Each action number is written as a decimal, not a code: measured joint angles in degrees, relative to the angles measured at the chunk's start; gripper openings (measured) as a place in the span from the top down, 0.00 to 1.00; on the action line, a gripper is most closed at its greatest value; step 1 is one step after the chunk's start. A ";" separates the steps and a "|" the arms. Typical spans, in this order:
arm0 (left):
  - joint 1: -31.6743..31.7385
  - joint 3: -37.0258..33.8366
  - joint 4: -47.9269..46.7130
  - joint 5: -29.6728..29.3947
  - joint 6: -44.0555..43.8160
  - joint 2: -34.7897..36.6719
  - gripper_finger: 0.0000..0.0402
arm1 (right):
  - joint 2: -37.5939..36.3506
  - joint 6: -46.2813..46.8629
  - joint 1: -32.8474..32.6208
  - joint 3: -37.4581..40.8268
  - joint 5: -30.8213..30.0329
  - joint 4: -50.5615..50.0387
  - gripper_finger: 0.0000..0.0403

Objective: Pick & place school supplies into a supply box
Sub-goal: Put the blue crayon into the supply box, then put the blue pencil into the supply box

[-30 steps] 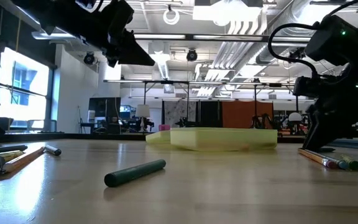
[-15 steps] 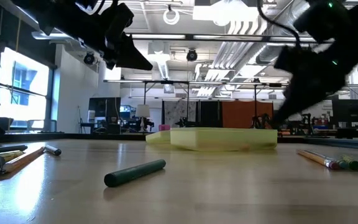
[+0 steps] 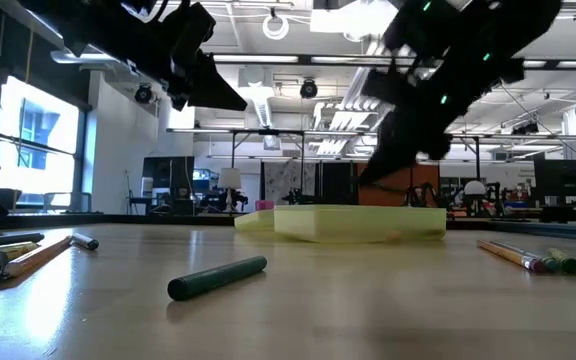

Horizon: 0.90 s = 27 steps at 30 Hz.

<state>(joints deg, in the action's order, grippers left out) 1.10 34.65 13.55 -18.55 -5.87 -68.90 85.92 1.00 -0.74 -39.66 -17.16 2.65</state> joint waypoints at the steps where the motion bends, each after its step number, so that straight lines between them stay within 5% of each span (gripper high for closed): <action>1: 0.00 0.00 -0.01 0.00 0.00 0.00 0.88 | 2.43 -0.01 0.57 -0.61 0.01 -0.09 0.98; 8: 0.00 0.00 -0.01 0.02 0.00 0.00 0.88 | 12.69 -0.95 2.84 -5.84 -0.21 -1.12 0.95; 19: 0.00 0.00 -0.22 0.04 0.00 0.00 0.88 | 13.49 -5.97 3.64 -12.84 -0.83 -8.41 0.78; 27: 0.00 0.00 -0.27 0.07 0.00 0.02 0.88 | 13.20 -6.00 -3.07 -23.15 3.75 -30.01 0.75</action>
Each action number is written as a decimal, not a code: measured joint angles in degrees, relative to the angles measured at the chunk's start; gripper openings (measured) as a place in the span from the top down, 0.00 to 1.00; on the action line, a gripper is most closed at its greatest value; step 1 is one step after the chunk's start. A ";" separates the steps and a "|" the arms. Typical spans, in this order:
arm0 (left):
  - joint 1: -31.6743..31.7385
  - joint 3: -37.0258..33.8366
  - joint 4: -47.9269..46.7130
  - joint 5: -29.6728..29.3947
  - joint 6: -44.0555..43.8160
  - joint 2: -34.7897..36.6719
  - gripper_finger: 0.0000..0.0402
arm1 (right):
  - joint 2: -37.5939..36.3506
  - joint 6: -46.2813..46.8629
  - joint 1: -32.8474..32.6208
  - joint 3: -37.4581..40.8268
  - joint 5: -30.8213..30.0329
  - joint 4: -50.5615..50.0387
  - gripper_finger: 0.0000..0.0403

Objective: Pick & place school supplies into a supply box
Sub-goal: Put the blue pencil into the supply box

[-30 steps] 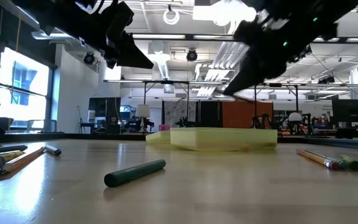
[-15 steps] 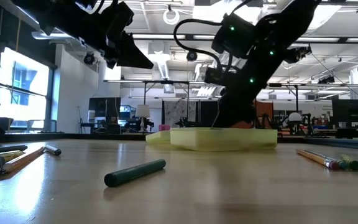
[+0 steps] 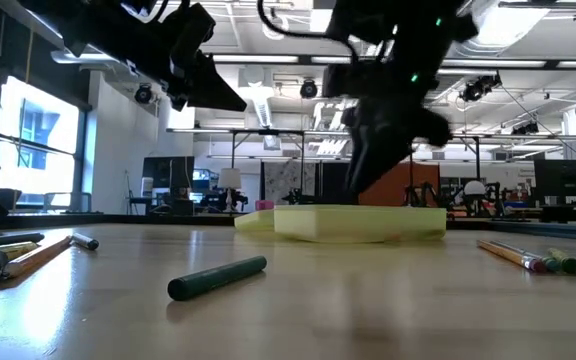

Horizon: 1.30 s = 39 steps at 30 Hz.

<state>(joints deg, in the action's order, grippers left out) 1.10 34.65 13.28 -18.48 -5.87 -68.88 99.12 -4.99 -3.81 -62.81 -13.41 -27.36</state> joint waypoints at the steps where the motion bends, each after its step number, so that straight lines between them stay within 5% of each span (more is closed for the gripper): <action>1: 0.00 0.00 -0.07 0.00 0.00 0.00 0.88 | -0.01 0.00 -1.10 -1.34 1.30 -3.44 0.74; 12: 0.00 0.00 -0.18 0.02 -0.44 0.00 0.88 | -0.12 2.74 -11.39 -4.72 2.57 -25.45 0.74; 18: 0.00 0.00 -0.09 0.02 -0.66 0.00 0.88 | -0.45 3.21 -15.71 0.13 8.25 -22.68 0.74; 25: 0.00 0.00 0.22 0.02 -0.66 0.00 0.88 | -0.45 1.03 -18.89 5.97 4.57 -17.39 0.74; 39: 0.00 0.00 0.25 0.02 -2.40 0.00 0.88 | -1.31 -1.01 -17.90 15.45 8.00 -4.89 0.80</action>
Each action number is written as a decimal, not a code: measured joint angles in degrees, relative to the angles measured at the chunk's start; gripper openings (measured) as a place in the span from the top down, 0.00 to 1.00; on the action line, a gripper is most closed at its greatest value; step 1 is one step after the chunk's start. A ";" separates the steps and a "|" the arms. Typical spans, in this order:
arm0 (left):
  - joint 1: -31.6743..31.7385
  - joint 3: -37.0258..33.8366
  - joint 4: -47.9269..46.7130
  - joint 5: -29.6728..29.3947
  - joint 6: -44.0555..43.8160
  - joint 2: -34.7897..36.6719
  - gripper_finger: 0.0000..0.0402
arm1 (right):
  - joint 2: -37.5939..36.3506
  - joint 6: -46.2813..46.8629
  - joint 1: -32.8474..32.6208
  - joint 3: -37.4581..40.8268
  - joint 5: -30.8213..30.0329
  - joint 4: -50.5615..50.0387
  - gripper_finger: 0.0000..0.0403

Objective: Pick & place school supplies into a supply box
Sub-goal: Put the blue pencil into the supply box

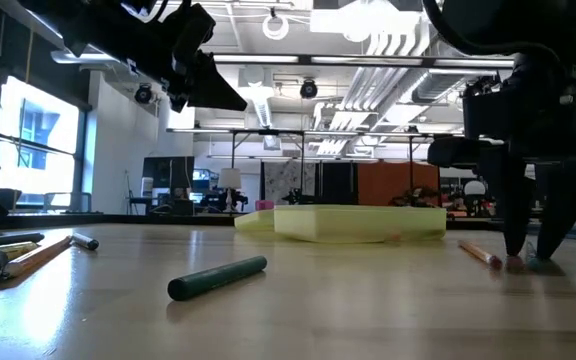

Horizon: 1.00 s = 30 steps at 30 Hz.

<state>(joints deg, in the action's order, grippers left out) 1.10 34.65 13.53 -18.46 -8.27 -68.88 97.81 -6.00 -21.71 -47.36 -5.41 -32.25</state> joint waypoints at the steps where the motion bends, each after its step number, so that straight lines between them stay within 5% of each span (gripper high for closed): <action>1: 0.00 0.00 0.01 0.00 0.00 0.00 0.88 | 0.08 0.32 -0.01 -0.27 0.26 -0.08 0.83; 4: 0.00 0.00 0.01 0.00 0.00 0.00 0.88 | 0.03 1.90 0.02 -2.02 1.31 -0.48 0.96; 7: 0.00 0.00 0.02 0.00 0.00 0.00 0.88 | -1.11 2.12 0.07 -5.53 0.77 -2.69 0.97; 17: 0.00 0.00 0.01 0.00 0.02 0.00 0.88 | -9.47 -7.85 7.14 -12.84 -18.83 -2.04 0.98; 24: 0.00 0.00 0.01 0.19 0.47 0.00 0.88 | -7.15 -20.00 20.14 -9.24 -5.33 10.87 0.99; 30: 0.00 0.00 -0.23 2.93 0.48 0.00 0.88 | -4.19 -29.56 25.28 -7.89 -8.90 11.36 0.99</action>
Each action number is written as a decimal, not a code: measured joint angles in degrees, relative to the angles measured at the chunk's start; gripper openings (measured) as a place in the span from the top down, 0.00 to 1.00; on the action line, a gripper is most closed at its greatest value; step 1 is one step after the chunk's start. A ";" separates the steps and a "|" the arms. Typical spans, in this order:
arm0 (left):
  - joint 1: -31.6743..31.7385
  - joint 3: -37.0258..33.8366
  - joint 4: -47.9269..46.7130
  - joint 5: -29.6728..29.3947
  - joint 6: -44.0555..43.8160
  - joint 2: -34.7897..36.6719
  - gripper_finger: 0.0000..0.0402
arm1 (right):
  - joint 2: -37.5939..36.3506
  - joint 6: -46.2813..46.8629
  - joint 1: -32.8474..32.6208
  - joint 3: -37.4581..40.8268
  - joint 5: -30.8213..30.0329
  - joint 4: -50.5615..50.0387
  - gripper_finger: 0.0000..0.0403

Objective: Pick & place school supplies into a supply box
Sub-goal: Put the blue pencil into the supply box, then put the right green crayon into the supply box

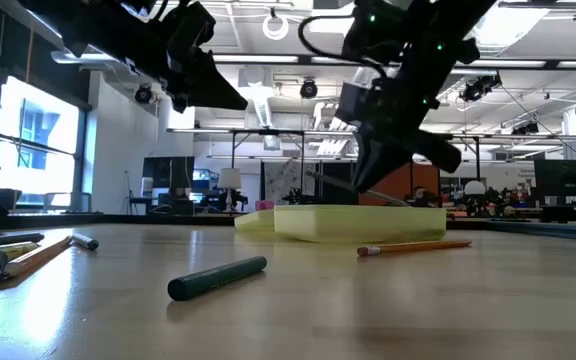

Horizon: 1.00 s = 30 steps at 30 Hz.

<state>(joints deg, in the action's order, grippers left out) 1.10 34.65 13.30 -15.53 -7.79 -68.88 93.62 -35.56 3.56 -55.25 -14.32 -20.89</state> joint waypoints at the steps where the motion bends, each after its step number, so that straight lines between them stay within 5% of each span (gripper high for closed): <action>1: 0.00 0.00 0.02 0.04 0.00 0.00 0.88 | 0.47 -0.02 0.79 -0.05 -0.10 -0.11 0.99; 8: 0.00 0.00 0.00 -0.02 0.00 0.00 0.88 | 5.48 0.53 3.64 -0.04 -3.84 1.20 0.98; 17: 0.00 0.00 0.02 -0.06 0.00 0.00 0.88 | 6.95 0.10 2.57 -0.08 -3.91 4.41 0.79; 24: 0.00 0.00 0.06 -0.04 0.00 0.00 0.88 | 6.41 2.85 -4.73 -2.75 -8.28 2.31 0.73; 30: 0.00 0.00 0.13 -0.02 0.00 0.00 0.88 | 6.37 7.10 -12.69 -8.52 -7.07 -9.40 0.74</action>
<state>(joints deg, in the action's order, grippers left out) 1.10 34.65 13.43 -15.55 -7.79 -68.88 99.98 -28.46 -9.13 -63.78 -21.39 -30.29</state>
